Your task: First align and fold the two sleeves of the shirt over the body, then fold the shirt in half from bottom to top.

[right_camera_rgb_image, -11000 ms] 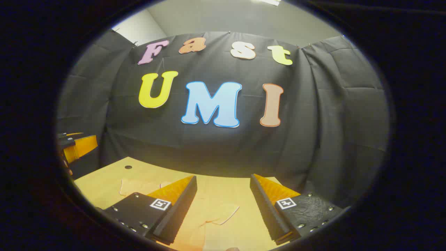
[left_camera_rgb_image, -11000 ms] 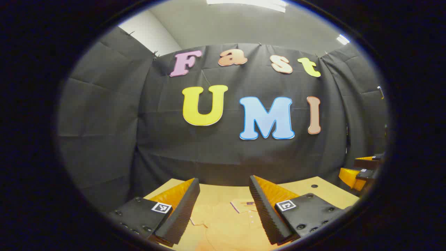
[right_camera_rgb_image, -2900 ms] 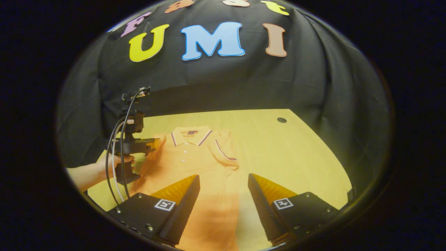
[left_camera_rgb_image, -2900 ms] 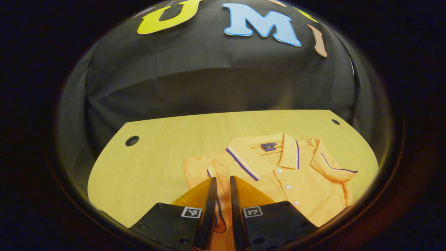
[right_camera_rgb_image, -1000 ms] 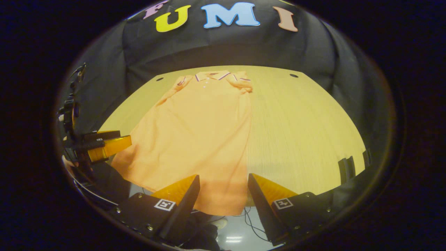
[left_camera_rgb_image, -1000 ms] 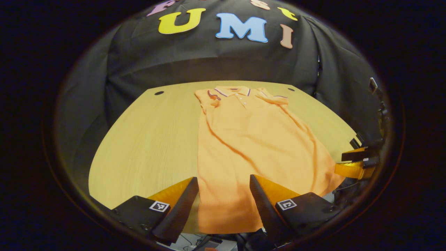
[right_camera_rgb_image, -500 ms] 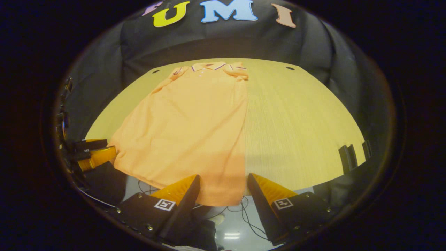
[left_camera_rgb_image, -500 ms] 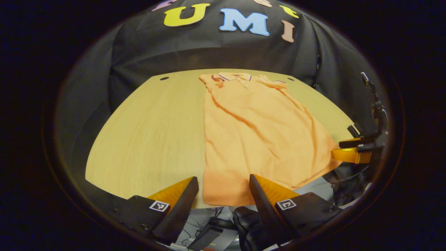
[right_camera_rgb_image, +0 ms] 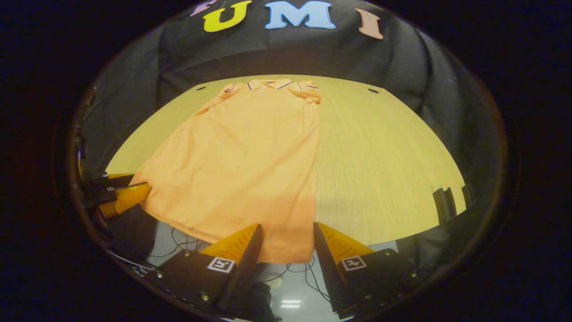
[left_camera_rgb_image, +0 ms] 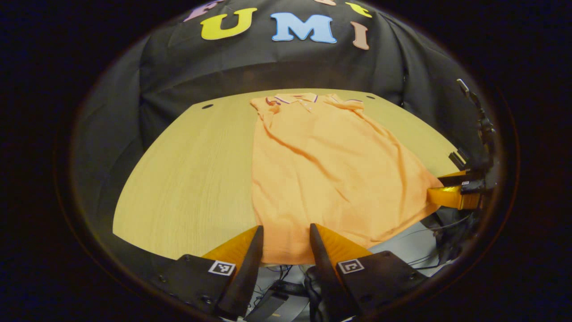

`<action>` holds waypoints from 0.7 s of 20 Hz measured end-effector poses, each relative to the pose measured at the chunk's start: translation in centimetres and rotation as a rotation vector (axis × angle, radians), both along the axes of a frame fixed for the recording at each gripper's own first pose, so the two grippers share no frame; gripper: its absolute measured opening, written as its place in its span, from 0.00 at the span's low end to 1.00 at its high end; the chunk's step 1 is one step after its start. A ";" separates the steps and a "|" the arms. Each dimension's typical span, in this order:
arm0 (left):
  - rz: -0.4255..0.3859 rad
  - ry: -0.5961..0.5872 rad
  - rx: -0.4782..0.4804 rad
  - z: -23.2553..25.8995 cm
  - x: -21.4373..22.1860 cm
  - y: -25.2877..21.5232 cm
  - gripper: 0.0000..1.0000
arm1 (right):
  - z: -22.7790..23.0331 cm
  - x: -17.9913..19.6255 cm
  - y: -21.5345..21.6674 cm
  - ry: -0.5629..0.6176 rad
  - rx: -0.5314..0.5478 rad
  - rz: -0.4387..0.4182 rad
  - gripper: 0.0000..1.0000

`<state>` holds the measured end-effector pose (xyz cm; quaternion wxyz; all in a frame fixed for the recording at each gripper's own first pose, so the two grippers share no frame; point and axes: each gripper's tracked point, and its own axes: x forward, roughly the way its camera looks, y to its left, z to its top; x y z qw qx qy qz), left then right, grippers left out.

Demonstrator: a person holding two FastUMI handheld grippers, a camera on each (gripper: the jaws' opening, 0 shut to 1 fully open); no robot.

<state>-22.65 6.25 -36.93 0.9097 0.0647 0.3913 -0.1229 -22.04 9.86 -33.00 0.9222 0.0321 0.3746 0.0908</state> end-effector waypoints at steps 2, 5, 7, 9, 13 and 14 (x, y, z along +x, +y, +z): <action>-0.006 -0.005 0.013 0.1 -0.2 -0.5 0.43 | 0.0 0.0 -0.2 0.007 0.024 -0.019 0.45; 0.007 -0.004 0.022 0.1 0.0 -1.1 0.19 | 0.0 0.2 -0.6 0.016 0.082 -0.057 0.18; 0.016 0.000 0.024 0.1 0.0 -1.1 0.08 | 0.2 0.2 -0.1 0.029 0.124 -0.066 0.03; 0.034 0.008 0.020 0.3 0.2 -1.2 0.08 | 0.8 0.4 0.1 0.017 0.149 -0.062 0.03; 0.056 -0.049 0.003 3.2 1.7 -1.4 0.08 | 4.3 1.7 -0.4 -0.058 0.167 -0.043 0.03; 0.059 -0.068 -0.002 4.2 2.3 -1.5 0.08 | 5.3 2.2 -0.5 -0.079 0.172 -0.040 0.03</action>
